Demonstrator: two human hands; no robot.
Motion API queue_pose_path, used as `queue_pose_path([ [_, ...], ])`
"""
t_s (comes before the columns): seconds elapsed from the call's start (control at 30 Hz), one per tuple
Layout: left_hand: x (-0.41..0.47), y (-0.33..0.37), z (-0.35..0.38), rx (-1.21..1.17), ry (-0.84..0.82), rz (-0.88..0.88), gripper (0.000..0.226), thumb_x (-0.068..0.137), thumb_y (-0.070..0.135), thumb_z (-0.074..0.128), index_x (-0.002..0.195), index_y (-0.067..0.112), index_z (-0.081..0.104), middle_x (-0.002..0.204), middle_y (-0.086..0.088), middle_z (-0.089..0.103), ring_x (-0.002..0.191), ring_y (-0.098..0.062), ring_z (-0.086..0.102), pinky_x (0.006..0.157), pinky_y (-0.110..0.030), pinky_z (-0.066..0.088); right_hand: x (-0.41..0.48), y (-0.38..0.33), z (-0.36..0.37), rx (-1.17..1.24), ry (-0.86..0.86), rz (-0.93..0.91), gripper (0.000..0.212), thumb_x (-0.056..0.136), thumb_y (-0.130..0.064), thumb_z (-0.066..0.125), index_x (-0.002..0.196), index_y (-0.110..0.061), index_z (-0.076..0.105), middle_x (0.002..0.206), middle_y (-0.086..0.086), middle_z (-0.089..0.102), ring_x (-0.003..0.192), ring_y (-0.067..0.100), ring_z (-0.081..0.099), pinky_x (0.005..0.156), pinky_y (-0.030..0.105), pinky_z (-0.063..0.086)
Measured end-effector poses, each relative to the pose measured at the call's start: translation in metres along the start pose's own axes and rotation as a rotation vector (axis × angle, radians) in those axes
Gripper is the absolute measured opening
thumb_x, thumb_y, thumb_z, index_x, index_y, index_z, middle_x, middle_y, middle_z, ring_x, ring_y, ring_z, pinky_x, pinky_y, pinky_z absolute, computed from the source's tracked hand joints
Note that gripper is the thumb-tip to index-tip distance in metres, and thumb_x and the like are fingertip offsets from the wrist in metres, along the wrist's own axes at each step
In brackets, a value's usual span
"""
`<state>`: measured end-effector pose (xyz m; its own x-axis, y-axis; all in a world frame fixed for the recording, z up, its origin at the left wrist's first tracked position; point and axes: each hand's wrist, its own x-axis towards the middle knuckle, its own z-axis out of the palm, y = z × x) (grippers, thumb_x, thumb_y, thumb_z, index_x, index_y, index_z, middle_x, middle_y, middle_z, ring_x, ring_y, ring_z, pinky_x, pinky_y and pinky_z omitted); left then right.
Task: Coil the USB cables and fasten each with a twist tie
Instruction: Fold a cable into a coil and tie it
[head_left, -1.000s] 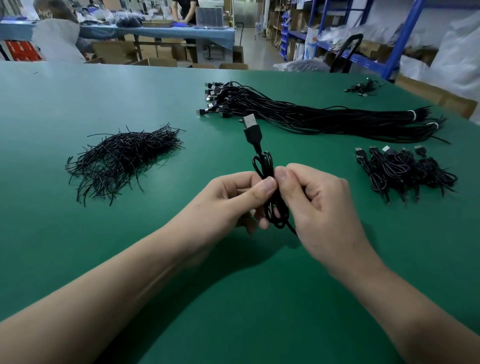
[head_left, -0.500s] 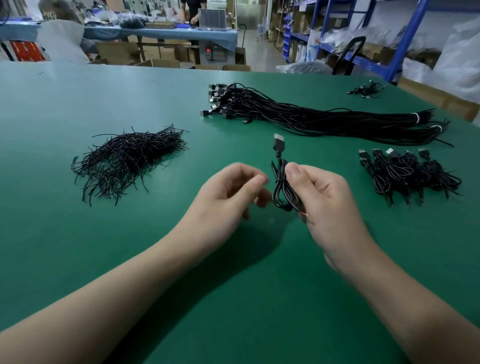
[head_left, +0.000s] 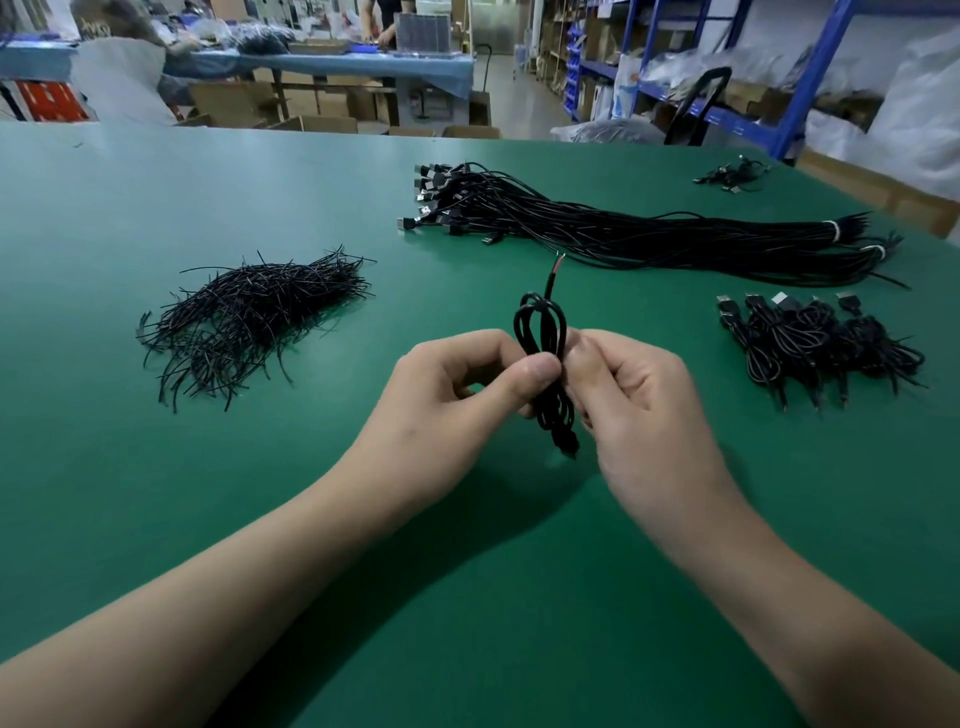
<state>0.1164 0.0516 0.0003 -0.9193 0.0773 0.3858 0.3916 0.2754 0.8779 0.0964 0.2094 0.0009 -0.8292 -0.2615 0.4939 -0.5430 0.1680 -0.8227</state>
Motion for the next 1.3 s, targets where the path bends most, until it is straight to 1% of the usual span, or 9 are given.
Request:
queue_pose_path([
  [0.13, -0.002, 0.007, 0.004, -0.233, -0.074, -0.039, 0.034, 0.099, 0.031, 0.058, 0.074, 0.009, 0.059, 0.068, 0.006, 0.062, 0.062, -0.002, 0.052, 0.061, -0.013, 0.039, -0.001, -0.004, -0.003, -0.101, 0.049, -0.087, 0.048, 0.104, -0.030, 0.045, 0.070, 0.001, 0.056, 0.057, 0.010, 0.050, 0.055, 0.028, 0.044, 0.052, 0.046, 0.037],
  [0.33, -0.002, 0.011, 0.006, -0.416, -0.187, -0.263, 0.035, 0.096, 0.038, 0.054, 0.081, 0.007, 0.057, 0.068, 0.008, 0.058, 0.061, -0.008, 0.047, 0.059, -0.023, 0.033, -0.001, -0.008, -0.012, -0.338, 0.086, -0.295, 0.044, 0.104, -0.024, 0.050, 0.062, -0.012, 0.041, 0.053, -0.007, 0.029, 0.048, 0.011, 0.027, 0.048, 0.026, 0.022],
  [0.43, 0.000, 0.014, 0.003, -0.550, -0.285, -0.446, 0.025, 0.087, 0.034, 0.057, 0.064, 0.024, 0.061, 0.061, 0.008, 0.052, 0.058, -0.011, 0.043, 0.057, -0.025, 0.030, 0.000, -0.008, -0.016, -0.534, 0.081, -0.428, 0.044, 0.103, -0.024, 0.052, 0.063, -0.005, 0.053, 0.052, -0.005, 0.034, 0.046, 0.018, 0.032, 0.045, 0.032, 0.027],
  [0.57, 0.001, 0.014, -0.007, -0.683, -0.406, -0.596, 0.019, 0.075, 0.024, 0.065, 0.056, 0.025, 0.066, 0.061, 0.006, 0.049, 0.052, -0.009, 0.043, 0.053, -0.025, 0.027, -0.001, -0.013, -0.014, -0.673, 0.081, -0.607, 0.038, 0.101, -0.024, 0.053, 0.069, -0.021, 0.034, 0.064, -0.009, 0.023, 0.055, 0.015, 0.021, 0.049, 0.031, 0.023],
  [0.77, 0.005, 0.004, -0.009, -0.582, -0.304, -0.621, 0.009, 0.076, 0.030, 0.069, 0.077, 0.021, 0.069, 0.063, 0.003, 0.048, 0.055, -0.013, 0.043, 0.050, -0.021, 0.033, -0.003, -0.005, -0.012, -0.684, -0.031, -0.391, 0.041, 0.104, -0.039, 0.040, 0.069, -0.019, 0.037, 0.056, -0.007, 0.032, 0.049, 0.022, 0.034, 0.044, 0.040, 0.034],
  [0.93, 0.008, -0.001, -0.011, -0.606, -0.249, -0.644, 0.023, 0.068, 0.042, 0.075, 0.058, 0.023, 0.067, 0.058, 0.005, 0.049, 0.049, -0.009, 0.047, 0.052, -0.021, 0.031, 0.005, -0.019, -0.019, -0.767, -0.078, -0.344, 0.039, 0.098, -0.056, 0.044, 0.104, -0.019, 0.057, 0.093, -0.010, 0.051, 0.084, 0.015, 0.052, 0.070, 0.035, 0.045],
  [1.03, 0.006, -0.003, -0.011, -0.664, -0.217, -0.651, 0.015, 0.069, 0.036, 0.075, 0.072, 0.021, 0.072, 0.063, 0.005, 0.055, 0.050, -0.006, 0.049, 0.060, -0.027, 0.028, 0.010, -0.024, -0.023, -0.789, -0.285, -0.432, 0.041, 0.096, -0.051, 0.054, 0.124, -0.022, 0.060, 0.119, -0.003, 0.053, 0.108, 0.019, 0.053, 0.091, 0.039, 0.045],
  [1.13, 0.006, -0.004, -0.011, -0.678, -0.197, -0.632, 0.018, 0.085, 0.033, 0.068, 0.076, 0.020, 0.075, 0.062, 0.007, 0.056, 0.049, -0.005, 0.048, 0.050, -0.020, 0.037, 0.007, -0.023, -0.026, -0.812, -0.327, -0.491, 0.037, 0.096, -0.045, 0.059, 0.125, -0.024, 0.065, 0.123, -0.001, 0.056, 0.112, 0.020, 0.055, 0.093, 0.040, 0.044],
  [1.3, 0.004, -0.003, -0.009, -0.680, -0.169, -0.596, 0.017, 0.074, 0.043, 0.072, 0.074, 0.027, 0.078, 0.070, 0.004, 0.057, 0.060, -0.010, 0.050, 0.046, -0.018, 0.041, 0.006, -0.018, -0.036, -0.816, -0.375, -0.487, 0.044, 0.090, -0.020, 0.061, 0.133, -0.025, 0.062, 0.131, -0.005, 0.058, 0.124, 0.015, 0.053, 0.101, 0.038, 0.042],
])
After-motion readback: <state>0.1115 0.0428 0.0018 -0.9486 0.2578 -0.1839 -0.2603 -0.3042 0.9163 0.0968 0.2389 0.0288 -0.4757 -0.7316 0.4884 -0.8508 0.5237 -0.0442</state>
